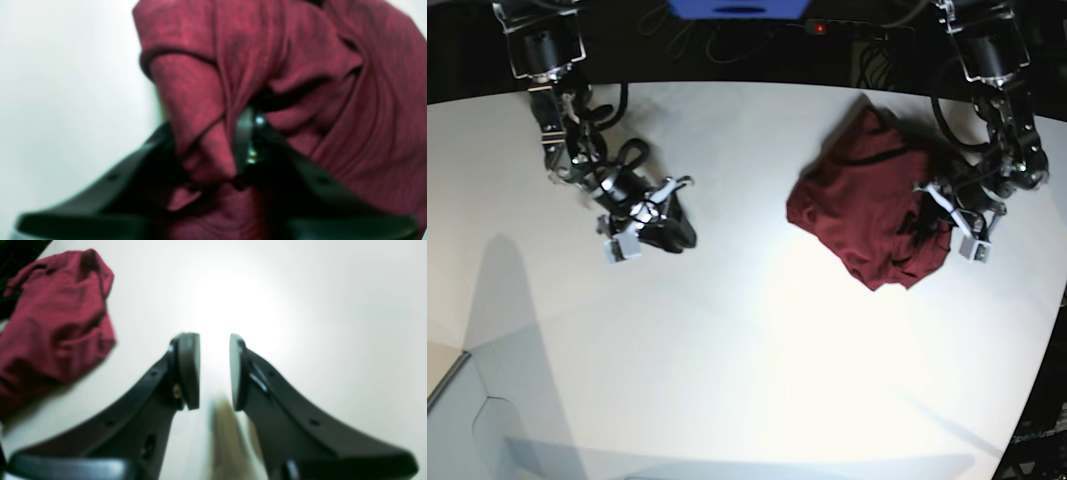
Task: Layout the t-shirt on the table in an organized manner, then fold the t-shirt properly
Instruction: 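Lower the bundle with the left gripper and pat it flat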
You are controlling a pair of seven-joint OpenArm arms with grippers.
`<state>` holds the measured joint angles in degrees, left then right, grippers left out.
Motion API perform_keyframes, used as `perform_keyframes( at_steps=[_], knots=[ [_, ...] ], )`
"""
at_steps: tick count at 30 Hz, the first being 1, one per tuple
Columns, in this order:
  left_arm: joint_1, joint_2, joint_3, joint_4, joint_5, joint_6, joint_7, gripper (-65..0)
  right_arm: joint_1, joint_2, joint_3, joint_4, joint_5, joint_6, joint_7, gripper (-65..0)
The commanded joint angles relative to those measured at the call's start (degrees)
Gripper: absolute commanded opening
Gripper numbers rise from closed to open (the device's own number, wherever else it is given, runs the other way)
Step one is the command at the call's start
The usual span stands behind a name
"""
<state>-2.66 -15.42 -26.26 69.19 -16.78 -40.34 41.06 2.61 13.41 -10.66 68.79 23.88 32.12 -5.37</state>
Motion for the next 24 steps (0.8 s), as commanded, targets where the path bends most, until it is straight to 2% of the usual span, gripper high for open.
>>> perform_keyframes(
  at_steps=[1,3,5,9,13,16,17,24],
  knots=[
    [-1.34,-0.80,1.07,-0.84,2.31,0.34,2.15,-65.0,-0.11,1.40,2.00,1.84,0.87,0.36,1.54,-51.1],
    [-3.89,-1.06,3.54,-2.24,2.31,0.34,2.15,-63.1,-2.13,3.07,6.57,3.43,0.87,0.36,1.63,-51.1],
    [-6.44,-1.85,6.44,-3.03,2.31,0.34,1.45,-65.0,-3.89,4.22,11.23,4.30,0.87,0.36,1.63,-51.0],
    [-12.07,-3.52,17.60,-3.74,2.31,0.34,-2.25,-64.8,-6.70,5.54,18.79,4.48,0.87,0.45,1.63,-51.0],
    [-18.66,-4.14,30.79,-3.83,2.31,0.34,-4.62,-64.8,-9.34,5.45,24.06,4.48,0.87,4.41,1.63,-51.0],
    [-22.53,-3.44,37.47,-5.32,2.23,0.34,-4.71,-64.8,-10.92,5.18,26.70,4.48,0.87,7.31,1.63,-51.1],
    [-24.55,-2.21,40.02,-6.55,2.23,0.34,-4.79,-64.8,-11.36,4.92,27.40,4.48,0.87,7.88,1.63,-51.1],
    [-29.39,3.42,47.32,-16.75,2.31,0.34,-11.56,-64.6,-13.12,3.95,30.04,5.89,0.87,7.88,1.19,-51.2]
  ],
)
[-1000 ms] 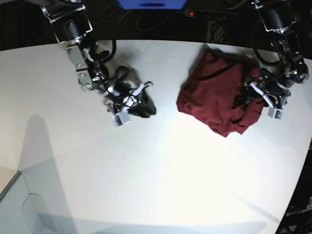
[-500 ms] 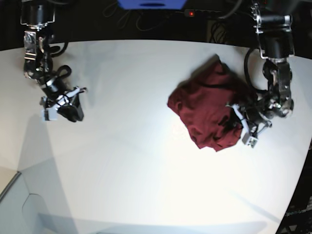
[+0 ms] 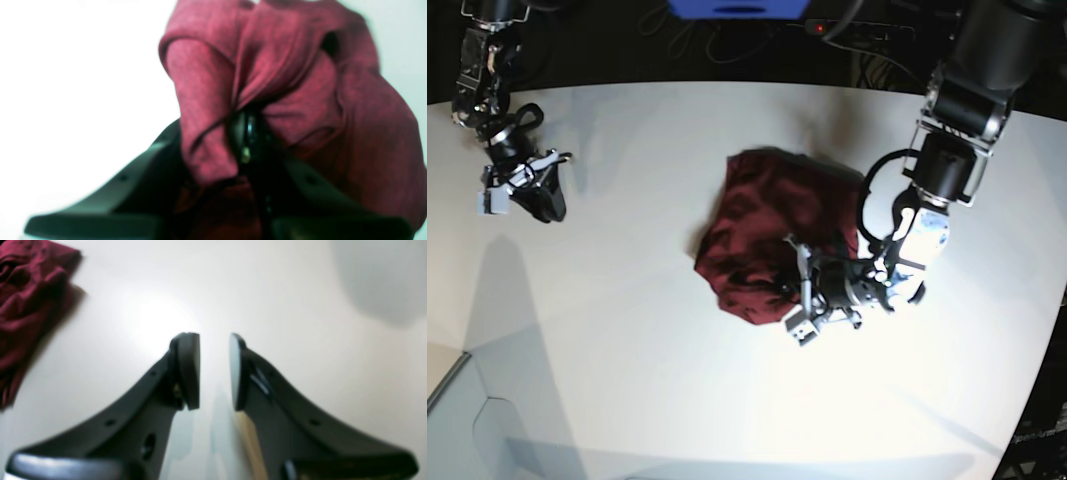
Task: Layout the t-shirt on the table in an organized manner, then fold the t-shirt properly
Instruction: 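Lower the bundle with the left gripper and pat it flat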
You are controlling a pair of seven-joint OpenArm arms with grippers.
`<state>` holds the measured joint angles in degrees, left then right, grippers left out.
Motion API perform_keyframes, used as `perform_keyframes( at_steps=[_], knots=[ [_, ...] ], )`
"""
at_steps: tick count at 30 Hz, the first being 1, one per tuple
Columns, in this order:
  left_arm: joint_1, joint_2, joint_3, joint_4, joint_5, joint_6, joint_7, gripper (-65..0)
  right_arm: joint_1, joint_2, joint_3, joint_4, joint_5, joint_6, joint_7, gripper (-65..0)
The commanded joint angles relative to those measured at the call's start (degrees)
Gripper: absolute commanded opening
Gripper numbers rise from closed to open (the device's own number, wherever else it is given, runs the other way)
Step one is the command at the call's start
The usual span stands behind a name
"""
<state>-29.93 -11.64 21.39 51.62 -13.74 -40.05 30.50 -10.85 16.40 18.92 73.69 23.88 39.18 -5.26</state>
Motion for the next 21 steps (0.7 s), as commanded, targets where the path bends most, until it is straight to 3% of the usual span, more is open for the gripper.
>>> perform_keyframes(
  at_steps=[1,7,9,17,21],
  knots=[
    [-2.55,0.17,0.37,-0.14,-0.72,0.05,-1.97,-64.6,0.35,0.96,0.64,1.43,0.87,0.82,1.08,-51.2],
    [-3.87,1.05,1.43,-2.08,-0.72,0.05,-3.29,-64.3,0.35,0.96,0.56,1.61,0.78,0.82,0.99,-51.3],
    [-4.13,0.78,1.34,-1.81,-0.72,0.05,-2.85,-60.7,0.35,0.96,0.47,1.61,0.78,0.82,0.99,-51.3],
    [-4.84,-0.45,1.16,-1.29,-1.34,0.05,-3.20,-15.4,0.35,0.87,0.38,1.61,0.78,0.82,0.99,-51.3],
    [-6.33,-0.45,-1.74,0.65,-1.25,0.05,-2.85,-5.0,0.35,0.87,0.38,1.61,0.78,0.82,0.99,-51.3]
  ],
)
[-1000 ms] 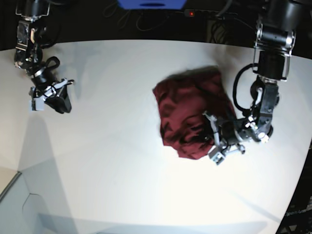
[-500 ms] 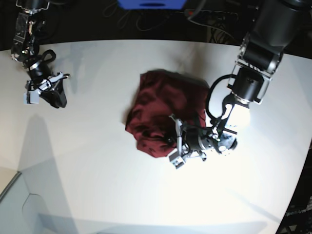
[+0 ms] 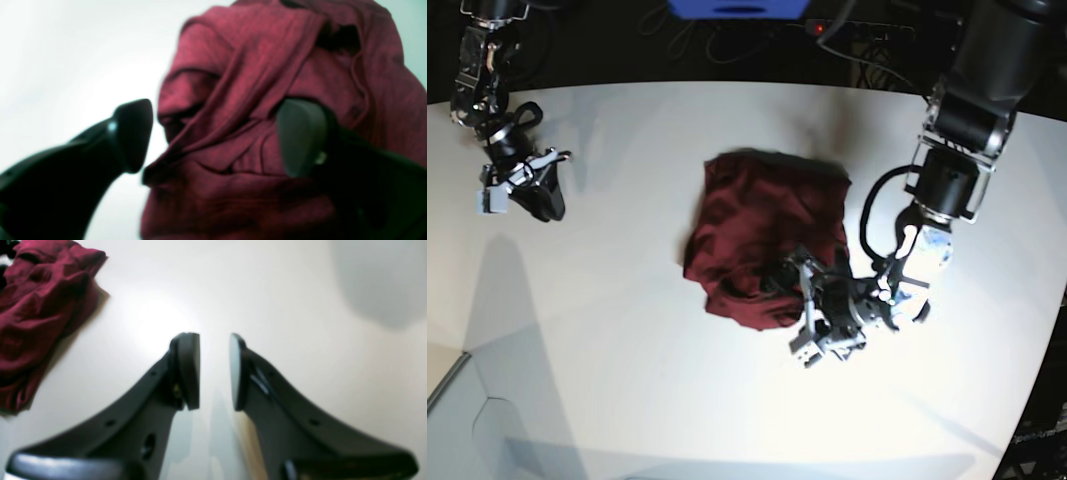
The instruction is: Layout the t-shirt on the table in an organized manner, then fold the t-shirt properly
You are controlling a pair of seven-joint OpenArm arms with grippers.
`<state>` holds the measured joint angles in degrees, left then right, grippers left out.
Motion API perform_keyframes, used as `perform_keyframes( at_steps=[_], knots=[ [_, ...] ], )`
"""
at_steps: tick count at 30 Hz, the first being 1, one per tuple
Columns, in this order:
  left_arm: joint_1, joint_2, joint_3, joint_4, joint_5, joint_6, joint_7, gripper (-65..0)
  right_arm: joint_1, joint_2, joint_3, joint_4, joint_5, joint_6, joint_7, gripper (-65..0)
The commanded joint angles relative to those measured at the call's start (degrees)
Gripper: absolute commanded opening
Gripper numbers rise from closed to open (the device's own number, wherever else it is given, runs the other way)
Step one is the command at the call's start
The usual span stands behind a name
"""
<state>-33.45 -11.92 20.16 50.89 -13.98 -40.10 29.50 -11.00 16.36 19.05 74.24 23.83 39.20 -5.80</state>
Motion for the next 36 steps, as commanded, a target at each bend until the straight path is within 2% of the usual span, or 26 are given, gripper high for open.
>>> perform_keyframes(
  at_steps=[1,6,10,14,20,23,25,27,30,34,36],
  knots=[
    [-2.81,0.01,-2.19,2.16,-0.84,0.10,-1.85,-3.5,0.50,0.91,0.25,1.06,0.82,0.80,1.54,-51.3],
    [-2.46,-0.08,-9.83,9.46,-0.92,0.10,-1.50,-3.3,0.50,0.91,0.51,1.06,0.82,0.80,1.54,-51.3],
    [-0.44,-0.16,-16.87,16.23,-0.75,0.10,3.78,-3.2,0.50,0.91,0.60,1.06,0.82,0.80,1.54,-51.3],
    [1.58,-0.52,-20.73,20.97,-0.48,0.10,6.68,-3.2,0.50,0.91,0.60,1.15,0.82,0.80,1.63,-51.1],
    [11.69,-8.16,-32.43,30.12,-1.19,0.10,10.46,-3.2,-2.31,0.91,0.60,8.09,0.91,0.80,1.54,-51.0],
    [20.13,-10.63,-43.59,35.92,-1.19,0.10,15.30,-4.0,-4.25,-0.76,0.95,12.14,0.74,0.80,1.54,-51.2],
    [26.38,-10.98,-50.62,40.23,-1.19,0.10,17.76,-8.9,-6.62,-1.46,2.18,14.33,0.74,0.80,1.54,-51.3],
    [32.00,-10.63,-56.69,43.83,-1.19,0.10,19.08,-18.0,-8.82,-2.16,3.06,16.36,0.74,0.80,1.54,-51.5],
    [40.70,-8.96,-63.81,48.67,-1.10,0.10,19.52,-38.2,-13.13,-3.13,4.56,20.40,0.74,0.80,1.63,-53.2],
    [51.34,-4.56,-71.99,54.03,-1.10,0.10,19.52,-63.5,-18.05,-5.06,7.46,23.39,0.82,0.80,1.54,-63.5],
    [55.12,-1.66,-75.77,56.05,-1.10,0.10,19.52,-65.0,-19.81,-5.68,8.60,23.57,0.82,0.80,1.54,-65.0]
  ],
)
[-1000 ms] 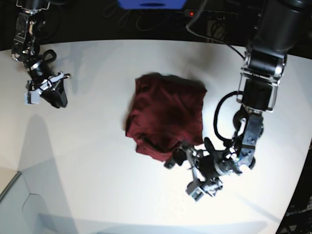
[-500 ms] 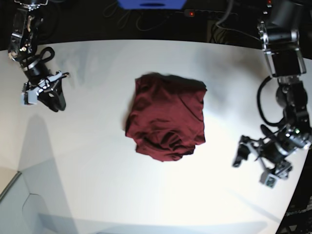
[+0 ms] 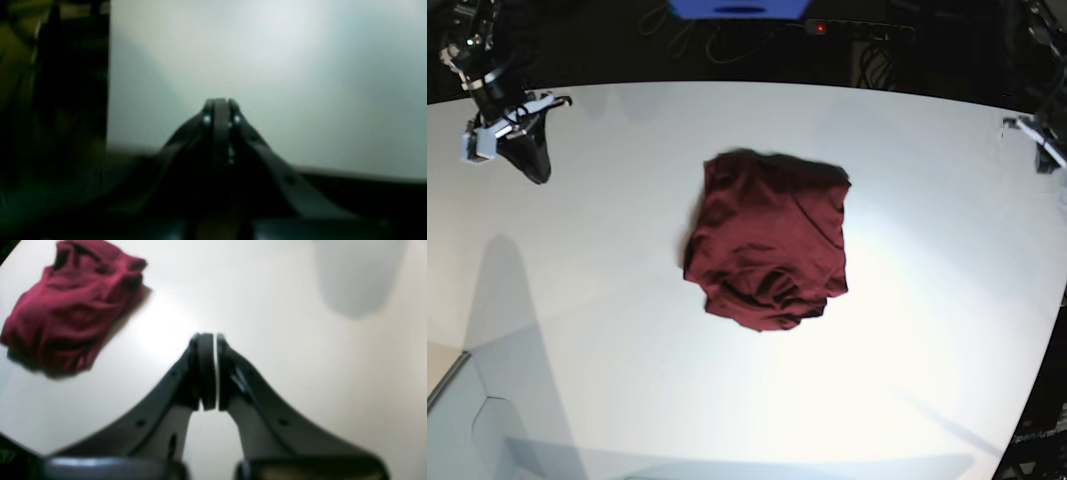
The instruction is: Layout the t-shirt on the table in an organized manner, then fold the t-shirt properly
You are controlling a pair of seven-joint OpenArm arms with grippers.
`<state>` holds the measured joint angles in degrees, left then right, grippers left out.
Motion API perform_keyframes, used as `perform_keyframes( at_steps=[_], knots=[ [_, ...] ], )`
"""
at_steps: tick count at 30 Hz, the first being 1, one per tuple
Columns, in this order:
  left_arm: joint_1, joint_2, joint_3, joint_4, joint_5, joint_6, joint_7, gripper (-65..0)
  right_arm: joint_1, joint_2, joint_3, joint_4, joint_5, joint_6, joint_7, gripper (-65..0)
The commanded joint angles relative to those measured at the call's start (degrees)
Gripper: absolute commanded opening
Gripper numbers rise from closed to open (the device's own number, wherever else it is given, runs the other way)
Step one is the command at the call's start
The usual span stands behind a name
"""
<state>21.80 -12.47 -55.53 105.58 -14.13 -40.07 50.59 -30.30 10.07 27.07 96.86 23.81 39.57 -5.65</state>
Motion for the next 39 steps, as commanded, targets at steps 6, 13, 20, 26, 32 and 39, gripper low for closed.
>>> perform_keyframes(
  at_steps=[6,13,20,26,32,39],
  knots=[
    [9.54,5.22,-6.58,3.04,-0.95,0.07,-2.02,-65.0,-5.08,0.62,2.86,-1.25,0.93,0.43,1.39,-65.0],
    [14.20,5.39,-7.20,-6.28,0.28,0.07,-2.19,-65.0,-11.50,-0.79,3.66,-3.54,0.67,0.43,1.39,-65.0],
    [11.12,3.55,-2.45,-29.40,12.59,0.07,-22.24,-65.0,-12.29,-1.05,3.48,-15.85,0.67,0.43,1.65,-65.0],
    [3.74,-1.82,6.16,-59.29,15.14,0.07,-39.91,-65.0,-8.07,0.44,-1.00,-32.29,0.58,0.43,2.00,-65.0],
    [-5.76,-4.89,18.03,-91.65,18.83,0.07,-65.31,-65.0,-0.24,1.58,-11.29,-52.68,0.58,0.43,10.09,-65.0],
    [-7.34,-1.03,29.20,-97.62,24.72,13.13,-74.37,-65.0,9.95,1.41,-23.95,-81.87,0.58,-1.99,33.21,-65.0]
  ],
)
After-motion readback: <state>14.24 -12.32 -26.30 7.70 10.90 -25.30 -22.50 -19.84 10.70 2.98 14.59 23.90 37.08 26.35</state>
